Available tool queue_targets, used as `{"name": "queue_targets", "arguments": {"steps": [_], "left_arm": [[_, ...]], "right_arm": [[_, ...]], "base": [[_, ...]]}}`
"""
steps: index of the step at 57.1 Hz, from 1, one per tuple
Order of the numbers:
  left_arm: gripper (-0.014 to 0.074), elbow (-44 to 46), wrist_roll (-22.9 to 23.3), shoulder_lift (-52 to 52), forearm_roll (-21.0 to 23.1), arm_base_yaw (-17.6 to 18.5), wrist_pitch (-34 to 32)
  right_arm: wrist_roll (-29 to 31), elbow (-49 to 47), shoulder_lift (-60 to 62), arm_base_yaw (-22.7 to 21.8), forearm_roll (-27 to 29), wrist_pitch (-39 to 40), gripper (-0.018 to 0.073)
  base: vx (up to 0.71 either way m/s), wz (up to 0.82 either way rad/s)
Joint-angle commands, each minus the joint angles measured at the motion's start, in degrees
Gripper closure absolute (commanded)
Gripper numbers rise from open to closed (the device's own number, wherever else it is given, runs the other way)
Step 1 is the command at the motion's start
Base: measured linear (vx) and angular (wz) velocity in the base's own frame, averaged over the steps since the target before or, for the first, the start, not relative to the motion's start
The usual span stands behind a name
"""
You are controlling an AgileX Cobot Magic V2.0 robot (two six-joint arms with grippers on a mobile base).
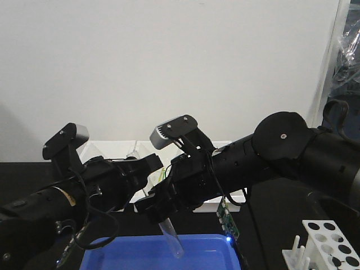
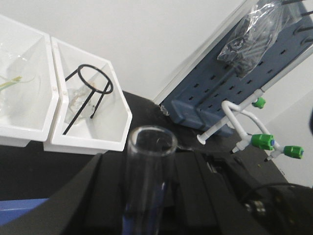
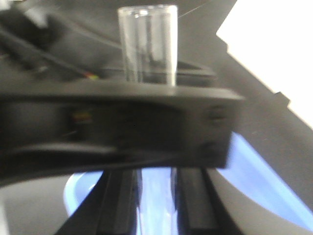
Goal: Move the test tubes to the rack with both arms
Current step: 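Carry the tube with the right gripper toward the white rack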
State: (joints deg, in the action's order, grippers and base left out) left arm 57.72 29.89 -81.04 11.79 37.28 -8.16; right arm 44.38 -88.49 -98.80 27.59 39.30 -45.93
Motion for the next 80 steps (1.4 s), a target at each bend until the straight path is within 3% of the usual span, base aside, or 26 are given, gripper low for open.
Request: {"name": "queue_targets", "arguments": {"steps": [1, 19, 31, 41, 50, 67, 80], "left_arm": [[0.0199, 2.1, 0.2, 2.0, 0.3, 0.3, -6.1], [0.0199, 2.1, 0.0, 2.0, 0.2, 0.3, -6.1], [0.0199, 2.1, -0.3, 2.0, -0.2, 0.3, -6.1], [0.0199, 2.1, -4.5, 2.0, 0.0, 0.3, -6.2], [0.0199, 2.1, -4.8, 2.0, -0.1, -0.9, -6.1], [0.0200, 2.1, -9.0, 2.0, -0.1, -7.2, -5.5], [0.0200, 2.1, -9.0, 2.0, -0.1, -8.9, -5.6]], "right_arm": [[-1.0, -2.1, 2.3, -0.2, 0.7, 3.9, 0.0569], [-3.6, -2.1, 1.7, -0.3, -3.0, 8.2, 0.0569], [-7.7, -2.1, 1.7, -0.3, -11.1, 13.7, 0.0569], [-12.7, -2.1, 1.7, -1.5, -17.0, 16.6, 0.0569], [-14.7, -2.1, 1.7, -6.4, -16.9, 18.6, 0.0569], [-14.6, 1.0, 6.6, -20.2, -16.6, 21.1, 0.0569], [-13.6, 22.7, 19.8, -27.7, -16.5, 39.6, 0.0568]], "base": [[0.00, 0.00], [0.00, 0.00], [0.00, 0.00], [0.00, 0.00], [0.00, 0.00], [0.00, 0.00], [0.00, 0.00]]}}
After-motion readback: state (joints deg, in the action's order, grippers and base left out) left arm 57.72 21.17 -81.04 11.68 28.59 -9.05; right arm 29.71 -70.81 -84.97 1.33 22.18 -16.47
